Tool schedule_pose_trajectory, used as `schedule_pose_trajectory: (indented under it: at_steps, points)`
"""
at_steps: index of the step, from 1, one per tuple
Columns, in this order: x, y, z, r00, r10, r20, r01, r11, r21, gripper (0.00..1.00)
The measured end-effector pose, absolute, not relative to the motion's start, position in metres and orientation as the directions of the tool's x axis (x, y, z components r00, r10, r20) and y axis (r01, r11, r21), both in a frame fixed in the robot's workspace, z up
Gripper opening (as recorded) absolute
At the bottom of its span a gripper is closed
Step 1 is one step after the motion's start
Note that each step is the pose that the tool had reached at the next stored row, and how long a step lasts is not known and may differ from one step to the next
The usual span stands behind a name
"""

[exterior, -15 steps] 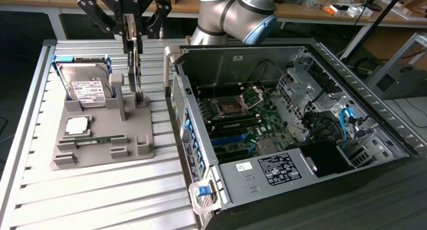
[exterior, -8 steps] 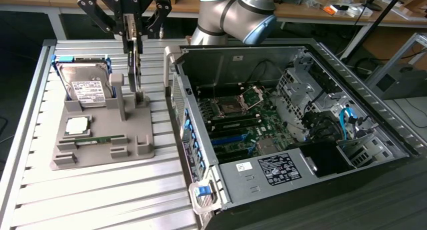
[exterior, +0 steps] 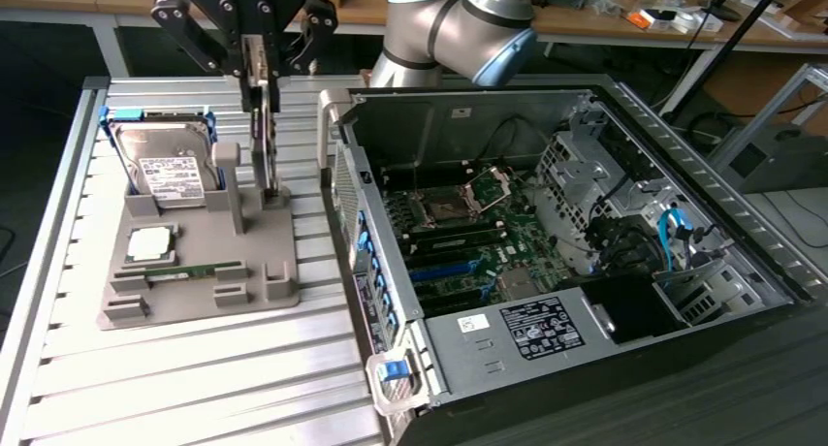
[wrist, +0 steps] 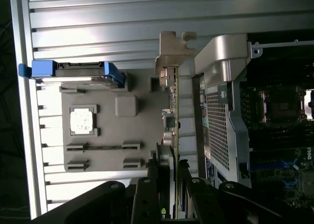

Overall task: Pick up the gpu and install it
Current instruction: 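Pick up the gpu and move the gpu toward the slot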

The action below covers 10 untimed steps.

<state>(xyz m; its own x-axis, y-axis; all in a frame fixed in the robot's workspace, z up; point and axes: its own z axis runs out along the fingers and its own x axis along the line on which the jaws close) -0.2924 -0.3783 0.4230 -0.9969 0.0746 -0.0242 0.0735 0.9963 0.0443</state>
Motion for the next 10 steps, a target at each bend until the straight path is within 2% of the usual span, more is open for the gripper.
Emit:
schedule_pose_trajectory:
  at_steps: [10]
  points:
    - [-0.268, -0.384, 0.423, -0.997, 0.075, -0.023, 0.074, 0.996, 0.044, 0.27]
